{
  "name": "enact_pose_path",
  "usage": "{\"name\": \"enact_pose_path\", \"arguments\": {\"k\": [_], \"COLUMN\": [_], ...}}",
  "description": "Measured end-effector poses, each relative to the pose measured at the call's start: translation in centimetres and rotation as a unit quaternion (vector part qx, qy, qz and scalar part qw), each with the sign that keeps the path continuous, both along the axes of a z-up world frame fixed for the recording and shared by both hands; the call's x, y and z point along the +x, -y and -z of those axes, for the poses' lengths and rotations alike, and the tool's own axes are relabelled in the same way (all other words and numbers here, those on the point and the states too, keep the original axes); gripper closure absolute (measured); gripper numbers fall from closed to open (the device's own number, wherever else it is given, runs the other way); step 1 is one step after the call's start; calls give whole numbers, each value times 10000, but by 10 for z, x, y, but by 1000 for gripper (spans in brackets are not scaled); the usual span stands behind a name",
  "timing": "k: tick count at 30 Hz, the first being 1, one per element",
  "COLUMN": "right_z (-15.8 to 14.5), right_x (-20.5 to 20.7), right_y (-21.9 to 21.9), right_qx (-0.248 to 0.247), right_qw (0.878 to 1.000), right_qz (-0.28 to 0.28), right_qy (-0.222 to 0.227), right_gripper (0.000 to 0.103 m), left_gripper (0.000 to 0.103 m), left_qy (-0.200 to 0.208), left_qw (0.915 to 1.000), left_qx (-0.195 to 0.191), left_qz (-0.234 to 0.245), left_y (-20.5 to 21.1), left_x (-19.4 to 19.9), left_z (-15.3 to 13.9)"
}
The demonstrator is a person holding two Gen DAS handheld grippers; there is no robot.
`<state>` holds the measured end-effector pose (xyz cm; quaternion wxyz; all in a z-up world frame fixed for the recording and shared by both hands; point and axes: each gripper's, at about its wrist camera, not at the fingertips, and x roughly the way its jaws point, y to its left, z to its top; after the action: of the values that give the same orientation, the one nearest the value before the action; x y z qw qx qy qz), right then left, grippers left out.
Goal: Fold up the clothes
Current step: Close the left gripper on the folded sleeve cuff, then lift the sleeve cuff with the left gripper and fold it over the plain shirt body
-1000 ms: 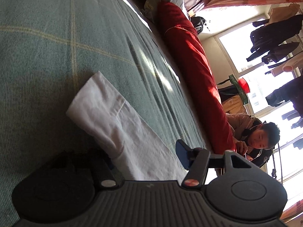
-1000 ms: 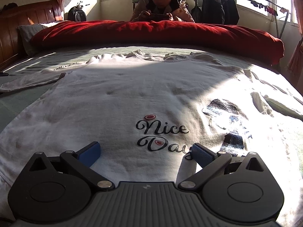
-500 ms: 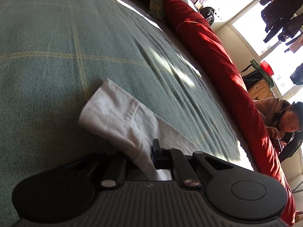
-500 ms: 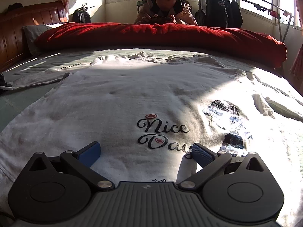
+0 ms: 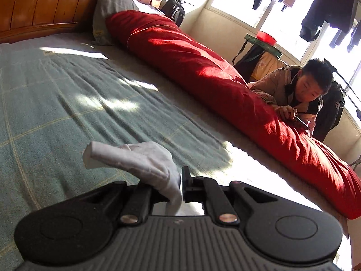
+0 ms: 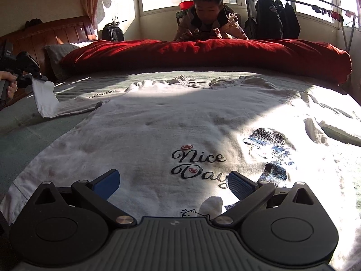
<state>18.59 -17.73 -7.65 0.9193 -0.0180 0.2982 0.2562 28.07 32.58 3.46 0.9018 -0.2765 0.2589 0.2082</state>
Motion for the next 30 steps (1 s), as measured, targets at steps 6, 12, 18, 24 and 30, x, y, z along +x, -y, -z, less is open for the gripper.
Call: {"name": "enact_pose_path", "arguments": {"k": [6,12,18,24,30], "right_z": [-5,-12,-13,-15,-16], "right_x": [-4,1,8,16,20], "right_y": [16,40,59,81,99], "right_qx": [34,401,561,639,856], "right_qw": [9999,9989,9968,9943,9905], "right_qz": [53,189,437,708,894], "right_qy": [117,-135,-351,-471,-592], "right_gripper": [0,0,0,0,0], "left_gripper": [99,99,99,99,99], "left_qy": [-6,10,21,-88,-232], "left_qw": [9982,9936,9864,9774,9682], "left_qx": [288,475,555,703,793], "left_qz": [526,1024,1546,1994,2363], "left_y": [74,148,214,271,319], "left_x": [45,86,125,153,173], "left_z": [-28,-48,-61,-59,-47]}}
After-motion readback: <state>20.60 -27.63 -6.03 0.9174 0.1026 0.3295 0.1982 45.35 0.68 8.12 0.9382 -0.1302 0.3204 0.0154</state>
